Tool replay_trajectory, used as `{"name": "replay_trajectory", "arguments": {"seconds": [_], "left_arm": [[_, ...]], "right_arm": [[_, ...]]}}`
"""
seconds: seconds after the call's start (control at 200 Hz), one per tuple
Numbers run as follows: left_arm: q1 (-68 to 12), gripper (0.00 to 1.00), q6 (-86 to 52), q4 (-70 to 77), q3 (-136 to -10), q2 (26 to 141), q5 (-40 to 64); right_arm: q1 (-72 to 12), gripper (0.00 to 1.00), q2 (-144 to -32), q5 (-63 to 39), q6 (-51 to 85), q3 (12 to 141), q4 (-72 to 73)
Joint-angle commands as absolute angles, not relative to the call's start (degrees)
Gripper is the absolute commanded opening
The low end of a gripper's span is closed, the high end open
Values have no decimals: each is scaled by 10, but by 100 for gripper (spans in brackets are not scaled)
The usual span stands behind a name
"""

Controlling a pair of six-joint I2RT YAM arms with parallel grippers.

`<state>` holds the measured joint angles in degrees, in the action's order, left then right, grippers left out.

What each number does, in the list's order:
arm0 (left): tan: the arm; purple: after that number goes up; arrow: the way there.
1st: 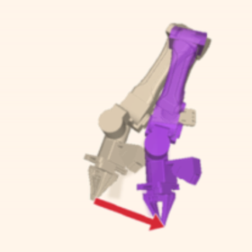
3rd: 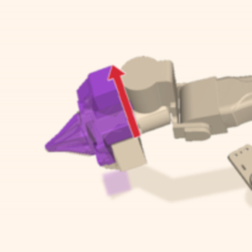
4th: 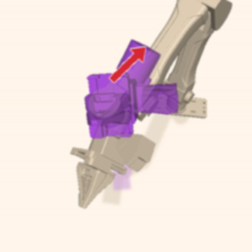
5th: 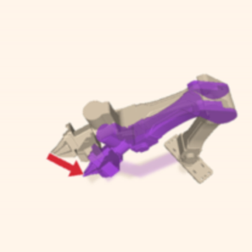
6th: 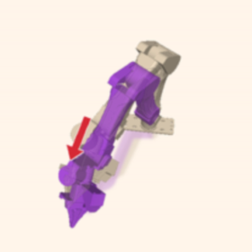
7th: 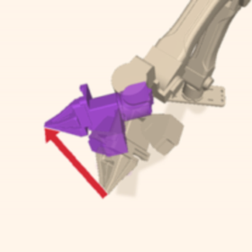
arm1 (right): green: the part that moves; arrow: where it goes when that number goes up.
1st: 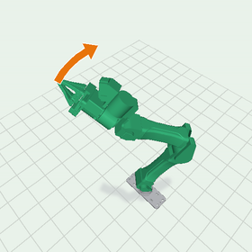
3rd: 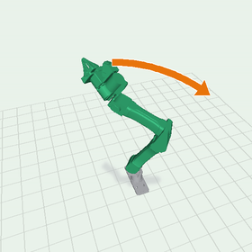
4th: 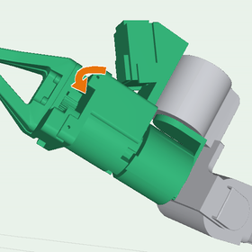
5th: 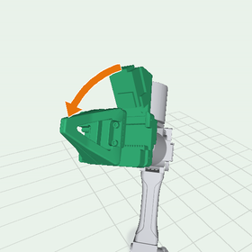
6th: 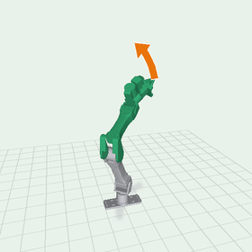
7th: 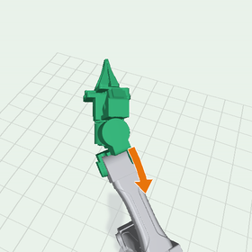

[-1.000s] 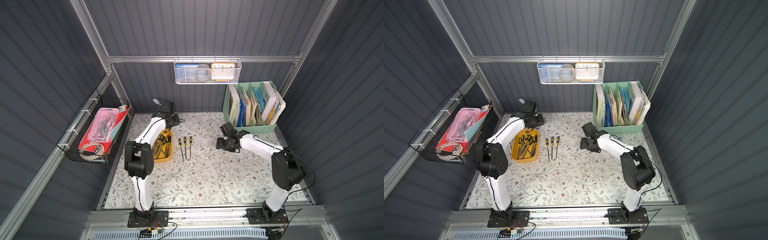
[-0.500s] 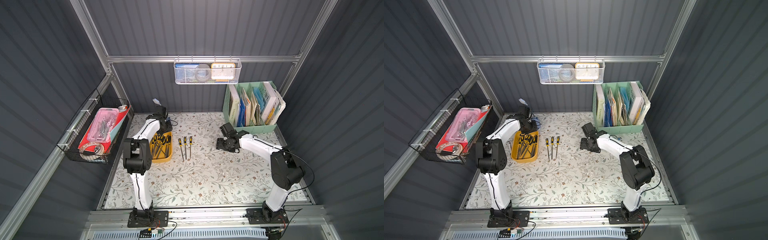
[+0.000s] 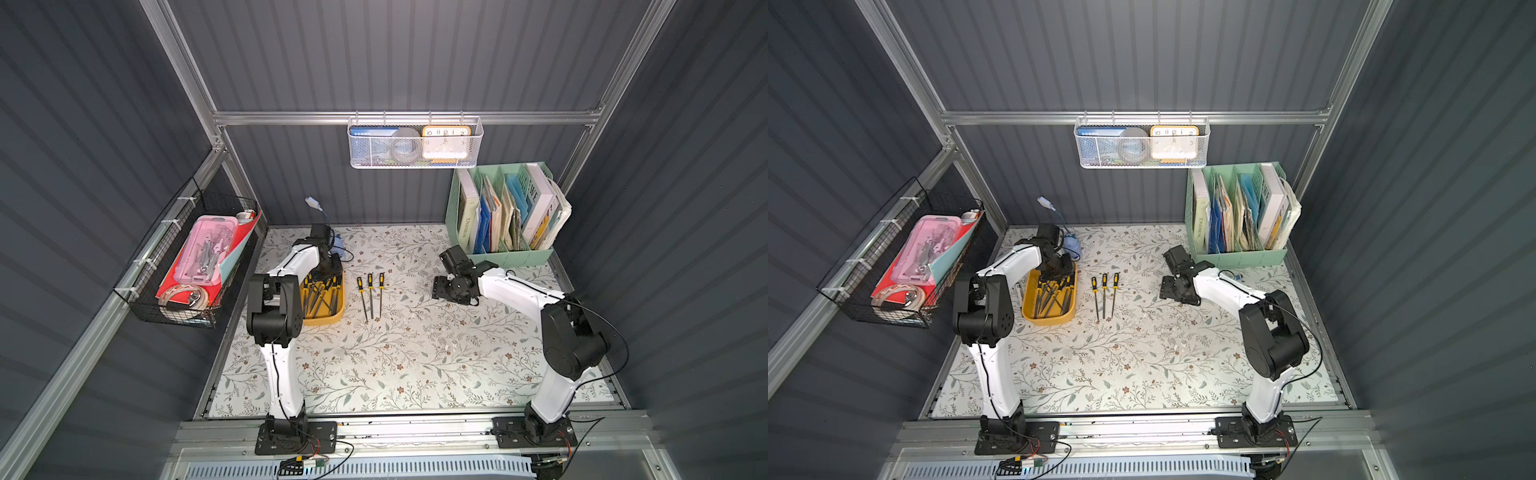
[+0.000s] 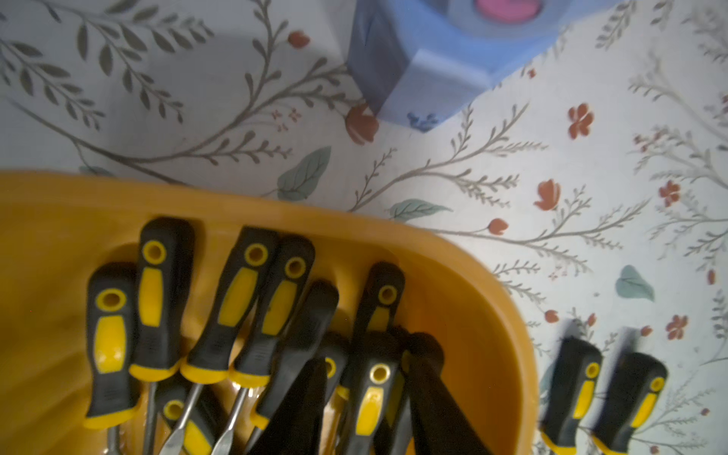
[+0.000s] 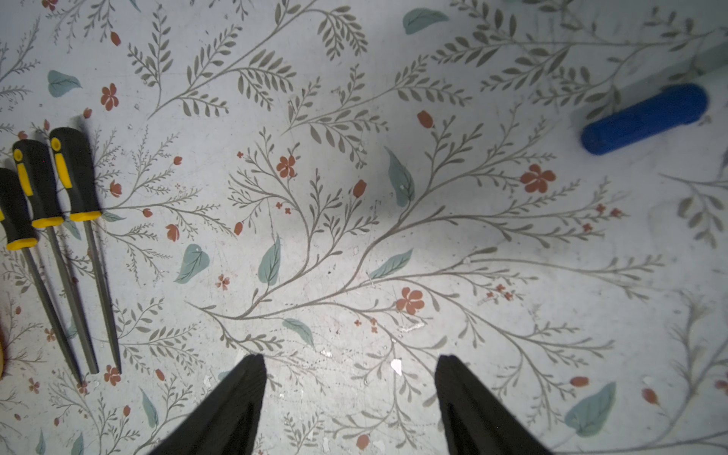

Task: Take the file tool out of the storage box
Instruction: Pick up the file tool from the storage box.

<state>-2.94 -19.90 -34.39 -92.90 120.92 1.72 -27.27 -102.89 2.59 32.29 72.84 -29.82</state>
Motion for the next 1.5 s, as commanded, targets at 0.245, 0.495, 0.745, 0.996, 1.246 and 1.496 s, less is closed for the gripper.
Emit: {"name": "replay_trajectory", "arguments": {"seconds": [0.245, 0.495, 0.745, 0.996, 1.246, 1.496], "left_arm": [[-29, 39, -176, -354, -893, 1195, 24], [-29, 37, -161, -369, -889, 1177, 31], [-29, 36, -152, -377, -874, 1180, 22], [-29, 29, -158, -374, -877, 1178, 13], [-29, 5, -160, -383, -891, 1176, 3], [-29, 0, -172, -399, -1011, 1151, -17]], "right_arm": [[-276, 74, -1040, 32, 328, 742, -308], [-277, 73, -1042, 32, 329, 744, -309], [-278, 73, -1043, 32, 330, 744, -309], [-279, 74, -1040, 34, 330, 742, -308], [-279, 73, -1042, 33, 330, 743, -307], [-279, 73, -1041, 34, 330, 742, -306]]}}
